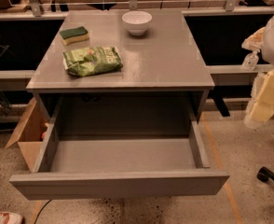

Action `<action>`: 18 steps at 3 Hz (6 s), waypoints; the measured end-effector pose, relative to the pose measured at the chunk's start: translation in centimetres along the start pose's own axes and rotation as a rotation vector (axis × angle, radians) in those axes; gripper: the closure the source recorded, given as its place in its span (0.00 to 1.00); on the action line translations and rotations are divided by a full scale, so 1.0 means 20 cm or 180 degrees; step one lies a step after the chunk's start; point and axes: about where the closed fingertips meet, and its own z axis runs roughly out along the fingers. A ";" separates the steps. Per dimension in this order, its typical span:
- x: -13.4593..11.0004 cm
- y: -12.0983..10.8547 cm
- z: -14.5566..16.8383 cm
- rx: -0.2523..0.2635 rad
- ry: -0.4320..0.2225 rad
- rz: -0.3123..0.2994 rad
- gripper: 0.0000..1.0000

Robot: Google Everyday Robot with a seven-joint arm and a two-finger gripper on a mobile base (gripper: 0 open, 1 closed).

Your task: Place green jalapeno chip bag into top drawer

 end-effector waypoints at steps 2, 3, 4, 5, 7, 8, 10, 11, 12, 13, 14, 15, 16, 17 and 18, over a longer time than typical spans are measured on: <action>-0.25 -0.05 0.14 -0.0089 -0.0138 -0.0245 0.00; -0.60 -0.10 0.26 -0.0185 -0.0434 -0.0610 0.00; -0.90 -0.16 0.37 -0.0245 -0.0776 -0.0692 0.00; -1.16 -0.28 0.49 -0.0307 -0.1110 -0.0495 0.00; -1.29 -0.43 0.65 -0.0207 -0.1285 -0.0486 0.00; -1.42 -0.61 0.82 -0.0155 -0.1376 -0.0324 0.00; -1.59 -0.85 1.09 -0.0106 -0.1360 0.0085 0.00; -1.65 -0.91 1.19 -0.0136 -0.1411 0.0180 0.12; -1.70 -0.92 1.27 -0.0223 -0.1444 0.0247 0.28; -1.71 -0.93 1.30 -0.0237 -0.1475 0.0321 0.52; -1.63 -0.96 1.22 -0.0092 -0.1547 0.0489 0.74; -1.38 -0.91 1.01 0.0213 -0.1528 0.0798 1.00; -1.20 -0.77 0.92 0.0277 -0.1381 0.1014 1.00; -1.06 -0.56 0.85 0.0202 -0.1146 0.1236 1.00; -1.06 -0.55 0.85 0.0202 -0.1146 0.1236 1.00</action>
Offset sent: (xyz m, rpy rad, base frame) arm 0.0705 0.1239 -0.0387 0.0613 0.0330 0.2340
